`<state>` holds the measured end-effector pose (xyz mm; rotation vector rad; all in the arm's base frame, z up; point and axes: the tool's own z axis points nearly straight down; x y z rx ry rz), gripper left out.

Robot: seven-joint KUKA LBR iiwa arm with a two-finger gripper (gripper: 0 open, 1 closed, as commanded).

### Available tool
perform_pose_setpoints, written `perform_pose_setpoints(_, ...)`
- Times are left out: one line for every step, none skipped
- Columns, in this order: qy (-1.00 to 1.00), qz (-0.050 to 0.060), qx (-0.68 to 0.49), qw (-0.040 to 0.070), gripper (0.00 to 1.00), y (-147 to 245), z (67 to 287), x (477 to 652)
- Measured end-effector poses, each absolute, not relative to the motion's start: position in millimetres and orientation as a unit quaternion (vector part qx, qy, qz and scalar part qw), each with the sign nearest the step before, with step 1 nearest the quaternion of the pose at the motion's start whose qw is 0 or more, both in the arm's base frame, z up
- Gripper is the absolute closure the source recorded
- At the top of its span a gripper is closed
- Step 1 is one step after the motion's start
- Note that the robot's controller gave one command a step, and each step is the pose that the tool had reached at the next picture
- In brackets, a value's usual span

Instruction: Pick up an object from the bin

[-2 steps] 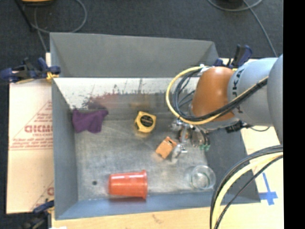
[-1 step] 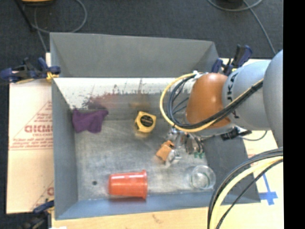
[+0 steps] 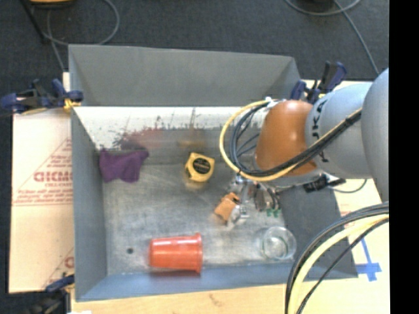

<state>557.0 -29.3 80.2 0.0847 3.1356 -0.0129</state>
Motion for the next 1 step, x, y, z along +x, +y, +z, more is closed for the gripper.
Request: perform_pose_setpoints(1.0,-0.001,-0.01,0.002,1.0,-28.8,211.8,540.4)
